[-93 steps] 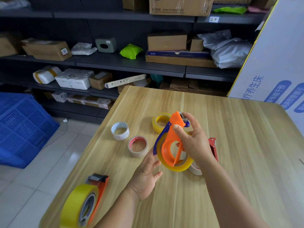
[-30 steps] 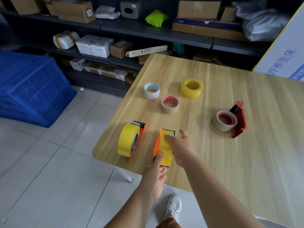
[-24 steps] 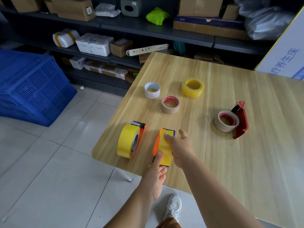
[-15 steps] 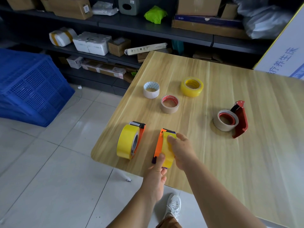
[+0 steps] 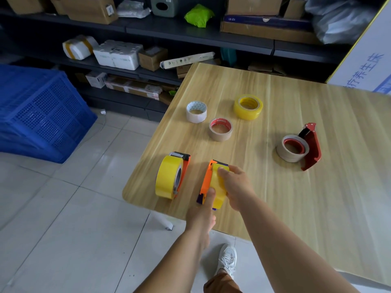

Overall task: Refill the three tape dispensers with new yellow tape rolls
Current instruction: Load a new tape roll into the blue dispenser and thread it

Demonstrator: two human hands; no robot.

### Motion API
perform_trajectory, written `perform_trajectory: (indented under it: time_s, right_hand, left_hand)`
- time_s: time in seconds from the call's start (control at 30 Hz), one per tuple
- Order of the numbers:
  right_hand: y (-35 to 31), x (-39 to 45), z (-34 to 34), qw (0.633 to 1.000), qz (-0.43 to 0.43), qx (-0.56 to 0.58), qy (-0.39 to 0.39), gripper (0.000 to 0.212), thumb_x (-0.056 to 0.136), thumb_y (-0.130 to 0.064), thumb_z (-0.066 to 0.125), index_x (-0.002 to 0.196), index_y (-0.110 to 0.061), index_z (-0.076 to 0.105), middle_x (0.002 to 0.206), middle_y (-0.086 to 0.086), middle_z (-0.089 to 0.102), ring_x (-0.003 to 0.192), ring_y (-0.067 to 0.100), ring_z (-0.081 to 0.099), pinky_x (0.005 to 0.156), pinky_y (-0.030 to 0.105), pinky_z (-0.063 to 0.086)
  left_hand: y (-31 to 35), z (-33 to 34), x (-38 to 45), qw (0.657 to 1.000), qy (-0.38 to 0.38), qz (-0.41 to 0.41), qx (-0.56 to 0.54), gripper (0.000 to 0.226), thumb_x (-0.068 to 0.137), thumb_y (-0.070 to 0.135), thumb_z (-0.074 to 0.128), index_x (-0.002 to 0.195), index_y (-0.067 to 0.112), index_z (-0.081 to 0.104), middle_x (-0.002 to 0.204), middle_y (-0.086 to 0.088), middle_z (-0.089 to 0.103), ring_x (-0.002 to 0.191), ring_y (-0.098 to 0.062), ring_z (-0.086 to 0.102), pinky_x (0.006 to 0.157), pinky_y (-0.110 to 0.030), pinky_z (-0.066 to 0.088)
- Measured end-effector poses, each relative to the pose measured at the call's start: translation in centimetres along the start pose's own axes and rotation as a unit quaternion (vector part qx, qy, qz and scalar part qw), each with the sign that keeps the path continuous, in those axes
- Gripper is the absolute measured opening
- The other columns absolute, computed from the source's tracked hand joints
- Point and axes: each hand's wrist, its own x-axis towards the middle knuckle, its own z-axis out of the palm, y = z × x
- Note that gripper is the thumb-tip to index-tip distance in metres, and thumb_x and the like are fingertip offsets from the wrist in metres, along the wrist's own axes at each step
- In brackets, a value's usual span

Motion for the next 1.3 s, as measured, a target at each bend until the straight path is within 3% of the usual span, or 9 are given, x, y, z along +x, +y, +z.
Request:
perform_trajectory:
  time_s: [0.1, 0.17, 0.27, 0.37, 0.57, 0.9, 1.1, 1.2, 1.3]
  right_hand:
    - [0.0, 0.0, 0.1, 1.000, -0.001, 0.005, -0.006, 0.048, 0.089, -0.027, 0.062, 0.134, -0.022, 0.047, 0.124, 0.008, 0.060, 0.081, 0.020, 0.062, 0.065, 0.032, 0.053]
    - [0.1, -0.2, 0.4, 1.000, -0.002, 0.005, -0.002, 0.049, 0.090, -0.027, 0.061, 0.136, -0.024, 0.045, 0.125, 0.006, 0.058, 0.078, 0.018, 0.062, 0.062, 0.030, 0.052]
    - [0.4, -0.7, 0.9, 1.000, 0.005, -0.014, -0.001, 0.056, 0.089, -0.038, 0.056, 0.142, -0.033, 0.038, 0.134, 0.002, 0.054, 0.106, 0.026, 0.061, 0.087, 0.042, 0.054]
    - [0.9, -1.5, 1.1, 0.999, 0.012, -0.029, -0.014, 0.062, 0.083, -0.046, 0.049, 0.143, -0.042, 0.034, 0.136, -0.002, 0.052, 0.115, 0.028, 0.058, 0.092, 0.049, 0.052]
    - [1.8, 0.0, 1.1, 1.000, 0.008, -0.006, -0.026, 0.064, 0.071, -0.044, 0.046, 0.134, -0.041, 0.044, 0.119, 0.002, 0.061, 0.090, 0.029, 0.065, 0.086, 0.055, 0.055]
    - [1.0, -0.9, 1.1, 1.000, -0.009, -0.014, -0.025, 0.063, 0.080, -0.042, 0.046, 0.141, -0.036, 0.039, 0.131, 0.006, 0.057, 0.090, 0.030, 0.064, 0.088, 0.056, 0.054]
    - [0.7, -1.3, 1.0, 0.999, -0.015, -0.036, -0.007, 0.054, 0.090, -0.040, 0.045, 0.143, -0.031, 0.039, 0.118, 0.007, 0.059, 0.104, 0.033, 0.064, 0.090, 0.054, 0.053]
    - [0.3, -2.4, 0.7, 0.996, -0.035, -0.087, -0.001, 0.050, 0.093, -0.045, 0.043, 0.137, -0.021, 0.045, 0.122, 0.011, 0.059, 0.109, 0.035, 0.059, 0.087, 0.047, 0.053]
    - [0.2, -3.2, -0.4, 0.985, -0.082, -0.150, 0.014, 0.056, 0.099, -0.044, 0.039, 0.147, -0.018, 0.031, 0.141, 0.011, 0.048, 0.124, 0.033, 0.048, 0.089, 0.039, 0.042]
  left_hand:
    - [0.2, -1.1, 0.4, 0.974, 0.026, 0.177, 0.136, 0.029, 0.085, 0.048, 0.062, 0.110, 0.034, 0.056, 0.104, 0.009, 0.062, 0.093, -0.010, 0.058, 0.082, -0.030, 0.047]
    - [0.8, -1.7, 0.4, 0.953, -0.006, 0.235, 0.192, 0.019, 0.092, 0.039, 0.056, 0.109, 0.044, 0.058, 0.103, 0.018, 0.066, 0.095, 0.001, 0.060, 0.091, -0.031, 0.048]
    - [1.3, -1.9, 0.2, 0.934, -0.017, 0.251, 0.254, 0.030, 0.097, 0.034, 0.049, 0.126, 0.032, 0.059, 0.106, 0.017, 0.064, 0.092, 0.002, 0.057, 0.085, -0.023, 0.043]
    - [1.7, -1.8, -0.2, 0.921, 0.006, 0.257, 0.291, 0.034, 0.099, 0.032, 0.045, 0.128, 0.020, 0.060, 0.105, 0.011, 0.059, 0.095, -0.004, 0.049, 0.079, -0.017, 0.033]
    - [2.4, -1.7, -0.1, 0.920, 0.021, 0.231, 0.317, 0.036, 0.099, 0.033, 0.046, 0.127, 0.016, 0.060, 0.112, -0.001, 0.065, 0.094, -0.013, 0.050, 0.080, -0.020, 0.034]
    - [3.6, -1.6, -0.5, 0.886, 0.012, 0.200, 0.418, 0.042, 0.100, 0.039, 0.039, 0.128, 0.014, 0.059, 0.126, -0.013, 0.062, 0.116, -0.032, 0.055, 0.089, -0.031, 0.043]
    - [3.5, -0.9, -0.7, 0.862, 0.048, 0.235, 0.447, 0.037, 0.100, 0.034, 0.040, 0.124, 0.013, 0.059, 0.118, -0.011, 0.064, 0.112, -0.031, 0.058, 0.084, -0.029, 0.042]
    - [3.5, -0.8, -0.5, 0.844, 0.057, 0.266, 0.461, 0.045, 0.100, 0.029, 0.042, 0.142, 0.013, 0.040, 0.141, -0.008, 0.051, 0.128, -0.026, 0.048, 0.097, -0.030, 0.039]
    - [3.8, -1.0, -0.5, 0.798, 0.056, 0.316, 0.510, 0.055, 0.100, 0.027, 0.042, 0.150, 0.015, 0.023, 0.153, -0.004, 0.034, 0.140, -0.022, 0.033, 0.109, -0.031, 0.030]
